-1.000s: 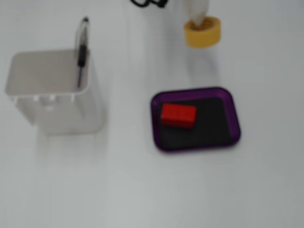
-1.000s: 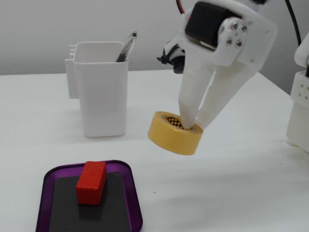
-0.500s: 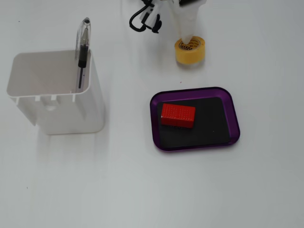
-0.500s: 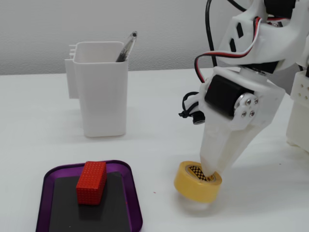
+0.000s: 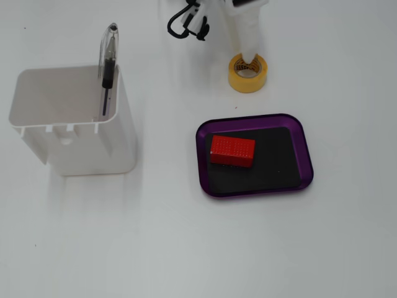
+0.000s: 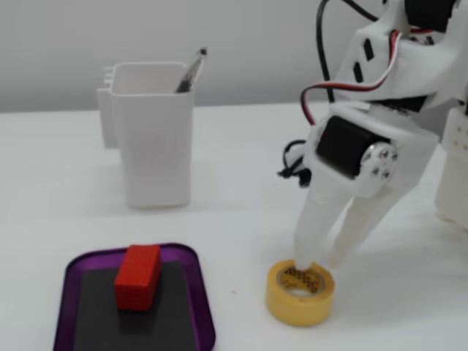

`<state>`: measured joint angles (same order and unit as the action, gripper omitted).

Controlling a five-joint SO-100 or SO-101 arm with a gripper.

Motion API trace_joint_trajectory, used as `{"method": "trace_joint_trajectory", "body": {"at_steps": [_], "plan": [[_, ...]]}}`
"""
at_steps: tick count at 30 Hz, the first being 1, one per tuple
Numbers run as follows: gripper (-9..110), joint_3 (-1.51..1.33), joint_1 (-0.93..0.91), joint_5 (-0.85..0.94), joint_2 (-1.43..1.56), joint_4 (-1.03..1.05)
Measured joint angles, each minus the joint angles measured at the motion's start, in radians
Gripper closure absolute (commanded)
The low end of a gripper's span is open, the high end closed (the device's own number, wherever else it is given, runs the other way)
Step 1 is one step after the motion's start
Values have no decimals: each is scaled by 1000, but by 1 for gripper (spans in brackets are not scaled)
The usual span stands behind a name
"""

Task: Remove the yellow tape from the box.

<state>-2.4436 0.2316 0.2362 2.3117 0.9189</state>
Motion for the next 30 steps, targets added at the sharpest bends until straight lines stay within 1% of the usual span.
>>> {"method": "trace_joint_trajectory", "body": {"at_steps": [5,8,11,16,22,26,30], "plan": [[89,127,-64,-17,98,164],[89,149,-80,-17,233,229],[89,146,-135,-18,405,249],[89,-52,-238,-21,716,247],[89,-390,-270,-21,1017,241],[89,-525,-264,-49,1045,235],[89,-588,-262,-190,1045,236]]}}
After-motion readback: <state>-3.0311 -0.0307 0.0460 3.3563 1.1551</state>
